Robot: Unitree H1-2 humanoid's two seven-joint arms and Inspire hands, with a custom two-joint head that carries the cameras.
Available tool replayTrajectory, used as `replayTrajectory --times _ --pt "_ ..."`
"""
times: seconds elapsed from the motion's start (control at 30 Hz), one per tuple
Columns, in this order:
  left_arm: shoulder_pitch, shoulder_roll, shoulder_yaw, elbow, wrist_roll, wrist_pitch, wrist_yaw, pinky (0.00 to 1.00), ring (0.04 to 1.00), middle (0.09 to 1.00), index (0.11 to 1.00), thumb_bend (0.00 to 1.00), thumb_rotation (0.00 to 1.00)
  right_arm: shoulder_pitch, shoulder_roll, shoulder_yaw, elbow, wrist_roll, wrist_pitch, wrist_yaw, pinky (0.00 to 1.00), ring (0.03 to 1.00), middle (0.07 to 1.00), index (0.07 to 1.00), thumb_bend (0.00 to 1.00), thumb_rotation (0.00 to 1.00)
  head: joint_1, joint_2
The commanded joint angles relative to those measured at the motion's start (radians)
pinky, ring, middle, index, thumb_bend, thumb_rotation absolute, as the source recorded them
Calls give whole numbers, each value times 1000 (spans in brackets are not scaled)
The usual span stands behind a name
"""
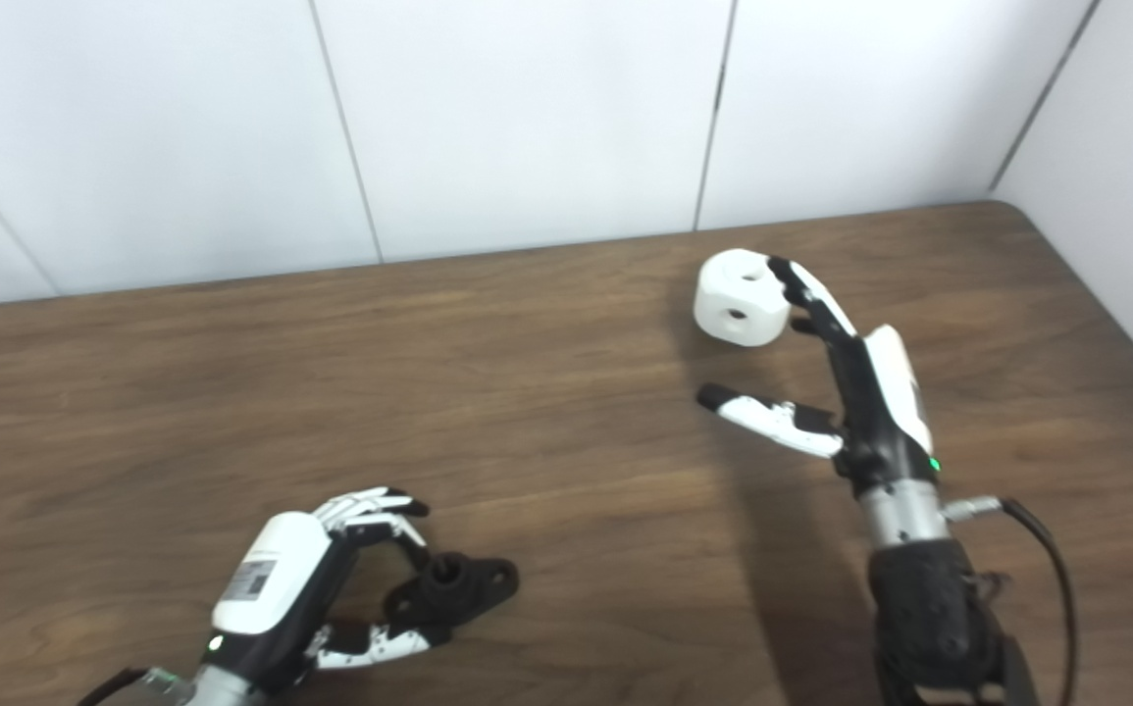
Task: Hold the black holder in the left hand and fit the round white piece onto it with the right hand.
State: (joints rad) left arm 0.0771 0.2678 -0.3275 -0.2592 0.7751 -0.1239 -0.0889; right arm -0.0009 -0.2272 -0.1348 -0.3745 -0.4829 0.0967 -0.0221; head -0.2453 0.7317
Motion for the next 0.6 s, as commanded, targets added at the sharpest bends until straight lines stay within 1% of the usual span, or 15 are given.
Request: replayTrajectory --times 0.0,0.07,0.13,0.2,0.33,0.37,0.47,0.57 --pt "4 20 4 1 1 7 -24 805 836 771 487 514 57 -58 -41 -7 -38 -60 14 -11 850 930 934 903 785 359 -8 1" --pt "5 24 7 0 -1 5 -30 799 834 771 488 514 57 -82 -60 -1 -39 -103 36 4 905 965 949 915 790 370 -17 0" --pt "6 28 10 2 -7 -1 -28 795 833 770 488 514 57 -113 -82 8 -40 -142 80 34 942 989 968 925 793 388 -30 -3" --pt "7 29 12 2 -11 -5 -28 792 831 768 487 514 57 -148 -103 18 -28 -174 118 55 933 998 987 920 806 392 -36 -4" --pt "11 34 16 -3 -15 -3 -36 793 835 772 487 514 57 -209 -139 37 35 -218 140 59 895 1000 1000 894 825 362 -49 -6" --pt "11 36 17 -2 -18 -5 -36 797 838 775 487 514 56 -227 -150 44 55 -235 156 67 892 1000 1000 891 830 365 -49 -6" --pt "14 38 20 -2 -20 -9 -33 799 840 777 487 515 56 -277 -174 64 107 -280 207 92 913 1000 1000 891 835 385 -56 -6" --pt "17 39 23 -4 -23 -11 -31 795 837 775 487 515 55 -333 -201 76 201 -290 206 83 911 1000 1000 874 845 371 -60 -5"
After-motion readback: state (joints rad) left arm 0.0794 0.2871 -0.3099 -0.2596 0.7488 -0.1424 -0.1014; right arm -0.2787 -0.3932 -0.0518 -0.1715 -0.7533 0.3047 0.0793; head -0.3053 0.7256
